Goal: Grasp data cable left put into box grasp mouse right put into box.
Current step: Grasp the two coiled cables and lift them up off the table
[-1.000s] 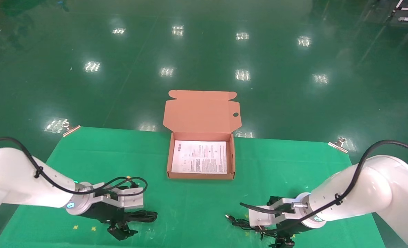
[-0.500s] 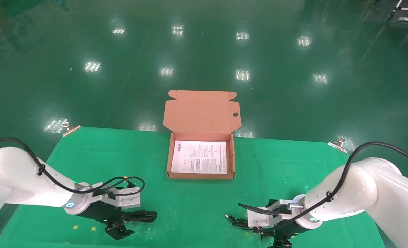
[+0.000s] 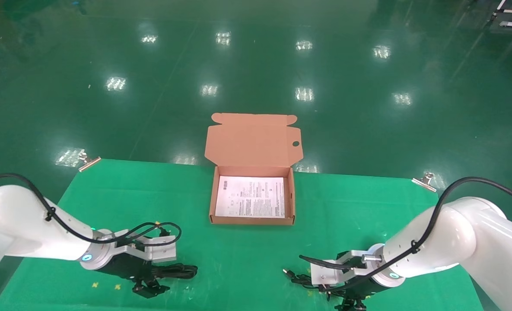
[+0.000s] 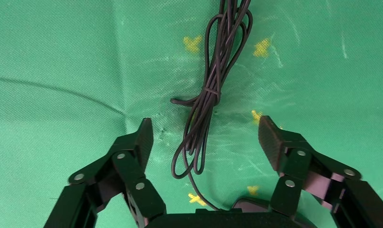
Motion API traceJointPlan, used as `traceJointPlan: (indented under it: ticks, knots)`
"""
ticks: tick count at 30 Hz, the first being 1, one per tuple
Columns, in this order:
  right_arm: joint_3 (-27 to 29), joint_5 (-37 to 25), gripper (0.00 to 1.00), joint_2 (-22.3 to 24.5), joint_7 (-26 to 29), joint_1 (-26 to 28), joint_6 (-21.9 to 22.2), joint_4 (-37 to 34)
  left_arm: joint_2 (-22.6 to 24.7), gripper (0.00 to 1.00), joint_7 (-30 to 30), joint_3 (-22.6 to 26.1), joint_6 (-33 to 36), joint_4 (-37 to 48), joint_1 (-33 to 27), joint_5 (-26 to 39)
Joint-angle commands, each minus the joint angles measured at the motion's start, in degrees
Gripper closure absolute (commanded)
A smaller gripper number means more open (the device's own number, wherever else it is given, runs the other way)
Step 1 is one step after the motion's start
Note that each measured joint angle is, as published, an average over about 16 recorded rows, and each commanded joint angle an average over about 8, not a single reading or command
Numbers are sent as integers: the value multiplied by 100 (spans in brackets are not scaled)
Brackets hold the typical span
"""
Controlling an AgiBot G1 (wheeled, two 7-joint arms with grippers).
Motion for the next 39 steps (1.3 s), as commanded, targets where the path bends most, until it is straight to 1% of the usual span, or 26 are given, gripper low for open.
traceJointPlan:
  ticks: [1,33,36,39]
  knots:
    - [-1,-1,100,5,4,1,-3,11,-5,100,-2,-1,4,-14,5,-1]
    - [4,-10,100,28,15,20,-8,49,-30,100,-1,-7,22,-69,7,-10]
    - [44,-56,100,103,86,161,-9,119,-92,100,34,-23,27,-145,-46,-19]
    - [138,-166,100,302,276,440,6,362,-217,100,75,-57,25,-331,-135,-37]
